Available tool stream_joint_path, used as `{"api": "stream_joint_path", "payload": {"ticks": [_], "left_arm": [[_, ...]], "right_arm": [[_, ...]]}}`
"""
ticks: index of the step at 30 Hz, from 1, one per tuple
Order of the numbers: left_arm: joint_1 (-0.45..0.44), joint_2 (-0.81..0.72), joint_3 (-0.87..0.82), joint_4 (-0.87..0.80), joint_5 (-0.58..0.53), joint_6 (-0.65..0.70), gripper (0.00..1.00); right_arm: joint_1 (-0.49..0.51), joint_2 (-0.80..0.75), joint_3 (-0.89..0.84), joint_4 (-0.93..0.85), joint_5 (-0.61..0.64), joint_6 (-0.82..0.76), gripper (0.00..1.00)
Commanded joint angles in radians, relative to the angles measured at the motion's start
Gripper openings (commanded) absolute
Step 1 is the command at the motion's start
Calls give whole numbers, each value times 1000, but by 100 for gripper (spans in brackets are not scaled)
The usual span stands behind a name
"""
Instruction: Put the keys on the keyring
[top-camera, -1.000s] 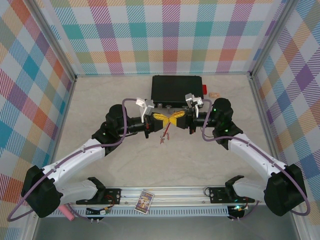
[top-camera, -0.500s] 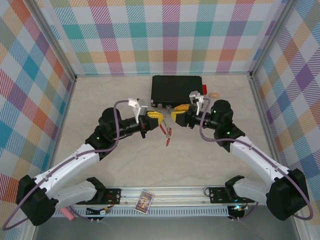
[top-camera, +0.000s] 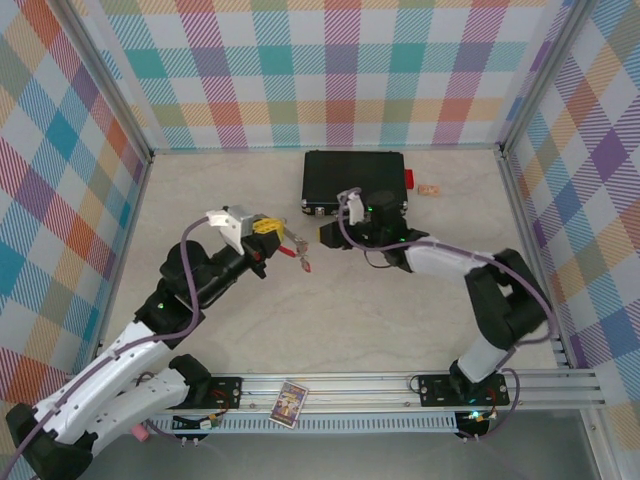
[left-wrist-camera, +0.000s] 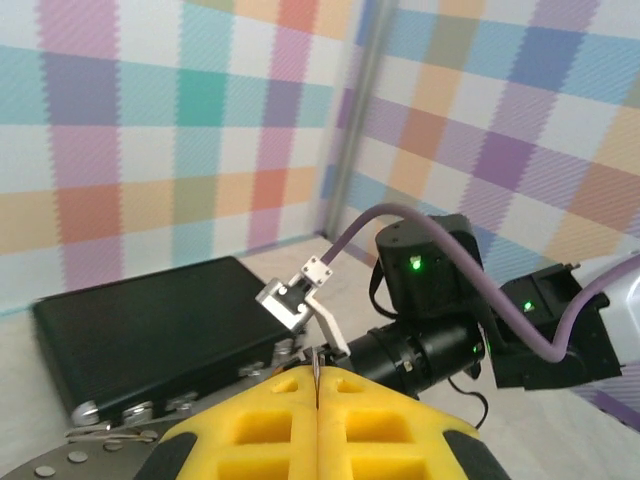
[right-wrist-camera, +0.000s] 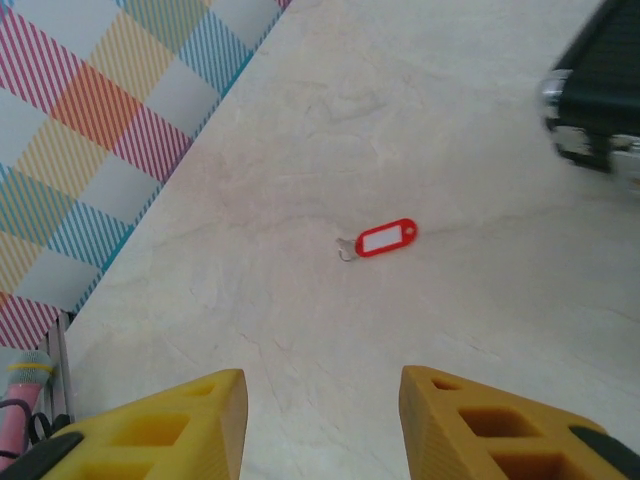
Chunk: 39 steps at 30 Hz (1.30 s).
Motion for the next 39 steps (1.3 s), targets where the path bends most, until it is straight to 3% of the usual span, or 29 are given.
{"api": "stream_joint_path", "payload": {"ticks": [1,8,21,35,39], "left_arm": [[4,-68,-10,-57,-142,18,0],[4,-196,-17,-149,-243,16,0],[5,-332,-31,-225,-276,9,0],[4,-352,-33,-243,-253,7,0],[4,-350,-33,-242,-252,7,0]], "right_arm": [[48,108,107,-20,56,63,42],[161,363,427,-253,172,99,44],[243,656,815,-526,362,124,41],[256,728,909,-585,384,125,25],[255,730,910,-590,393,124,28]]}}
